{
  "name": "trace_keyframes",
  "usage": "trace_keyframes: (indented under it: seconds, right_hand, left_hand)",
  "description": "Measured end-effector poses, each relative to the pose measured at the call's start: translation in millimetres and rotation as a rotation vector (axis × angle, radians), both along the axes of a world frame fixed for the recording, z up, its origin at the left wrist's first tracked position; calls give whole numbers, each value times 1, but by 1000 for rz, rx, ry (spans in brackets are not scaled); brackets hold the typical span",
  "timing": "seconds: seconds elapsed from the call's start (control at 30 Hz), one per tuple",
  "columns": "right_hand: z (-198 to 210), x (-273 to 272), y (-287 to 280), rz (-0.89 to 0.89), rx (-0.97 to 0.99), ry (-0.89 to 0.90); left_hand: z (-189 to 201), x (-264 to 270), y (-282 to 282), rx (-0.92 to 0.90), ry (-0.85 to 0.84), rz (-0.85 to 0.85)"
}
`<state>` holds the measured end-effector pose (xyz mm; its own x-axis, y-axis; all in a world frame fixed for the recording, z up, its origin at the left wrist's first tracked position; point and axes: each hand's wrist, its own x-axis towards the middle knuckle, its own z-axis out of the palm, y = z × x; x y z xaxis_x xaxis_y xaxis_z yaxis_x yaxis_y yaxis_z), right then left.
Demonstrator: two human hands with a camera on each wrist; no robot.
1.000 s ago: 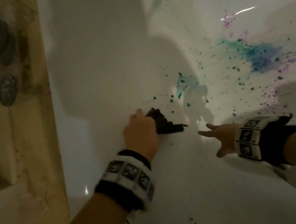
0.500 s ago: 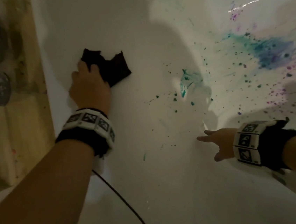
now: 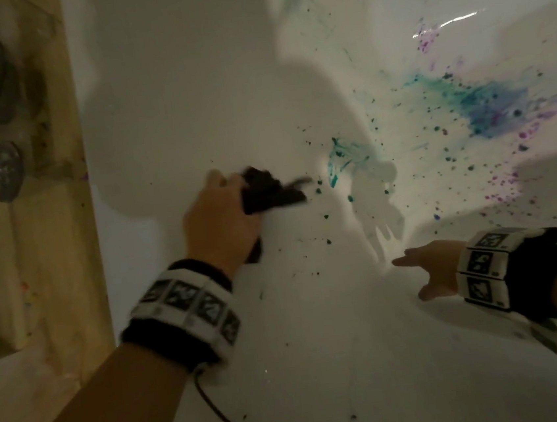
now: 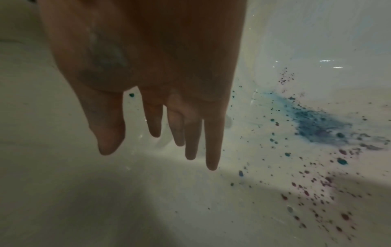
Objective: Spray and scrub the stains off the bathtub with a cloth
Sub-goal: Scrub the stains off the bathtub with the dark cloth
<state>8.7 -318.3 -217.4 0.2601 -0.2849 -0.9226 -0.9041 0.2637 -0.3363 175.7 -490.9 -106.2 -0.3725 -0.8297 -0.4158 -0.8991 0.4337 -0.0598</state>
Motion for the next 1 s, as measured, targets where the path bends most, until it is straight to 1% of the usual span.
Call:
trace_keyframes:
  seconds: [0.1,0.17,0.27,0.37,0.47,0.57,0.63,0.67,0.77,0.83,0.87,0.93,1.0]
  right_hand:
    - [0,0,3,-13,-8,16]
    - [-1,4,1,-27,-19,11]
    - [-5,12,-4,-37,-34,-1]
    - [-8,21,-10,-45,-35,-14]
    - [-10,28,-13,-46,-44,-17]
    - [-5,27,-15,-59,-59,-12]
    - [3,25,-18,-84,-65,-6]
    - [6,23,-18,-96,-66,-3]
    - [10,18,-17,-126,-59,-4]
    - [13,17,-18,-132,-65,3]
    - [13,17,-19,-136,-74,6]
    - [12,16,-20,-149,-92,1]
    - [9,15,-17,-160,-84,-6]
  left_hand:
    - [36,12,-41,-275,-25,7]
    - [41,17,-66,-372,-75,2]
    - [19,18,-81,-310,-191,-16]
    - [-12,7,-71,-272,-204,-4]
    - [-35,-9,-50,-185,-245,-122]
    - [-43,-16,-35,-53,-328,-271]
    - [-36,-11,-28,27,-387,-351]
    - [-27,-8,-26,41,-395,-357]
    - [7,8,-22,-18,-405,-285]
    - [20,28,-10,8,-440,-209]
    - [21,38,1,46,-468,-175]
    - [9,50,24,124,-513,-104]
    - [-6,43,37,147,-567,-16]
